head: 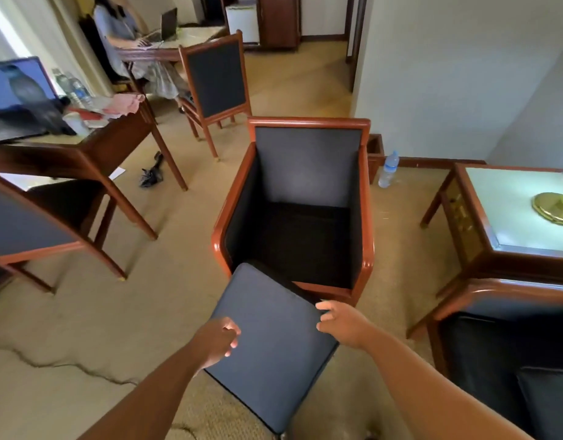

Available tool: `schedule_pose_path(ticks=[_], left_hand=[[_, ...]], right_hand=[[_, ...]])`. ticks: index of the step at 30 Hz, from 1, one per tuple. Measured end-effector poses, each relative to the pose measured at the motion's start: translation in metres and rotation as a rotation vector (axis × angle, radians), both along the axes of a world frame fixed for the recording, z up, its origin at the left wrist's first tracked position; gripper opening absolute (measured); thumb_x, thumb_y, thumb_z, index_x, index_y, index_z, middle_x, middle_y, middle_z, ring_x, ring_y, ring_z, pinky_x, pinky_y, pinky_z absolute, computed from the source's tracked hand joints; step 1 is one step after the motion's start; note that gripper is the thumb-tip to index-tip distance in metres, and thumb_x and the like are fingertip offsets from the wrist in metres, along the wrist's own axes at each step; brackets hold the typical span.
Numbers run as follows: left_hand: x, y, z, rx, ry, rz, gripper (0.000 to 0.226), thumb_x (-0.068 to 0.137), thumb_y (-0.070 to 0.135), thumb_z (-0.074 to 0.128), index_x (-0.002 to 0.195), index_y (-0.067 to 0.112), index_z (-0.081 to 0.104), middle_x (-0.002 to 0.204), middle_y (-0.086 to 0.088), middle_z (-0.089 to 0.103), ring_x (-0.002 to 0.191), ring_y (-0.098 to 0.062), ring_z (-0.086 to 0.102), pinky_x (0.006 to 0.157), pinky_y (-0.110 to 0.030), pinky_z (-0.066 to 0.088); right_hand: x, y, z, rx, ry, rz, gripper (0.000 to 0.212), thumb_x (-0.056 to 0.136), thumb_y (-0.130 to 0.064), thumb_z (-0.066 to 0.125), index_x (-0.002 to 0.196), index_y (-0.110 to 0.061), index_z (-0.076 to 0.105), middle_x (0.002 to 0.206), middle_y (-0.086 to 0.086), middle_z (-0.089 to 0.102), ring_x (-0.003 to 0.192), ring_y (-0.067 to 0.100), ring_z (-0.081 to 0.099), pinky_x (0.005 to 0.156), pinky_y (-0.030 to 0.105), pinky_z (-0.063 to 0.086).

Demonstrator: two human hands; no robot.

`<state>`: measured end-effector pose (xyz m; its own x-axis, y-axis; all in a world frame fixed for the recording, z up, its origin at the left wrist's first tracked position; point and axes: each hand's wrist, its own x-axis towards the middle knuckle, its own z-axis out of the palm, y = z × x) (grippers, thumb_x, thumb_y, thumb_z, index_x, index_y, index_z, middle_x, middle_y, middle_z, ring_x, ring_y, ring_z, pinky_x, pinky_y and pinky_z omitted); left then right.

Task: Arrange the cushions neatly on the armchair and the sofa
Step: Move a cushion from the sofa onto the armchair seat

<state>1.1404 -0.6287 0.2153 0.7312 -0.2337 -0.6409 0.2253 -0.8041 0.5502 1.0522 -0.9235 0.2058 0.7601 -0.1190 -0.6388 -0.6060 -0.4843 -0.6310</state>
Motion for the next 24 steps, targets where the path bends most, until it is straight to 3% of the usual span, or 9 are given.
schedule_pose_path(ticks=[8,11,13,16,19,21,24], left_hand=[[0.060,0.000,-0.028,-0.025,0.048,0.031,0.017,0.101,0.020,0.048,0.103,0.012,0.063,0.087,-0.003,0.066,0.068,-0.013,0.060,0.059,-0.023,0.046],[0.078,0.000,-0.043,-0.002,0.092,0.047,0.027,0.086,0.038,0.050,0.093,0.018,0.065,0.088,-0.007,0.070,0.077,-0.022,0.066,0.077,-0.042,0.057],[0.090,0.006,-0.060,0.024,0.118,0.023,0.033,0.080,0.041,0.048,0.092,0.017,0.067,0.090,-0.011,0.071,0.081,-0.027,0.067,0.085,-0.050,0.056],[0.114,0.003,-0.065,0.086,0.119,0.005,0.021,0.095,0.029,0.051,0.099,0.014,0.065,0.095,-0.009,0.069,0.086,-0.026,0.066,0.084,-0.042,0.055],[0.136,0.009,-0.079,0.114,0.132,-0.004,0.019,0.099,0.026,0.053,0.111,0.015,0.063,0.108,-0.012,0.067,0.099,-0.029,0.065,0.090,-0.042,0.053],[0.154,0.012,-0.089,0.155,0.128,-0.068,0.027,0.100,0.029,0.052,0.122,0.015,0.060,0.117,-0.010,0.065,0.106,-0.026,0.064,0.090,-0.035,0.052],[0.183,0.017,-0.098,0.204,0.118,-0.183,0.019,0.102,0.023,0.050,0.119,0.019,0.057,0.117,-0.005,0.061,0.104,-0.019,0.060,0.087,-0.026,0.047]], right_hand=[[0.075,0.014,-0.021,-0.033,0.096,0.131,0.051,0.098,-0.022,0.063,0.147,-0.020,0.048,0.142,0.000,0.056,0.126,0.016,0.055,0.095,0.021,0.042],[0.111,-0.003,-0.033,-0.058,0.116,0.153,0.050,0.098,-0.024,0.062,0.147,-0.024,0.049,0.137,0.000,0.059,0.110,0.011,0.055,0.082,0.016,0.041],[0.132,-0.010,-0.041,-0.059,0.129,0.140,0.051,0.098,-0.023,0.062,0.147,-0.023,0.050,0.130,-0.001,0.061,0.109,0.013,0.058,0.080,0.017,0.040],[0.163,-0.017,-0.057,-0.060,0.170,0.138,0.051,0.096,-0.020,0.063,0.146,-0.023,0.050,0.129,-0.001,0.061,0.109,0.013,0.061,0.088,0.018,0.044],[0.184,-0.014,-0.076,-0.052,0.195,0.111,0.047,0.093,-0.023,0.068,0.138,-0.023,0.053,0.116,-0.001,0.068,0.089,0.006,0.064,0.070,0.011,0.046],[0.198,-0.008,-0.091,-0.048,0.231,0.118,0.054,0.091,-0.028,0.069,0.141,-0.020,0.051,0.114,-0.002,0.068,0.104,0.015,0.067,0.086,0.022,0.051],[0.216,0.006,-0.109,-0.051,0.294,0.101,0.059,0.092,-0.029,0.067,0.147,-0.021,0.046,0.137,0.003,0.060,0.125,0.021,0.058,0.101,0.030,0.045]])
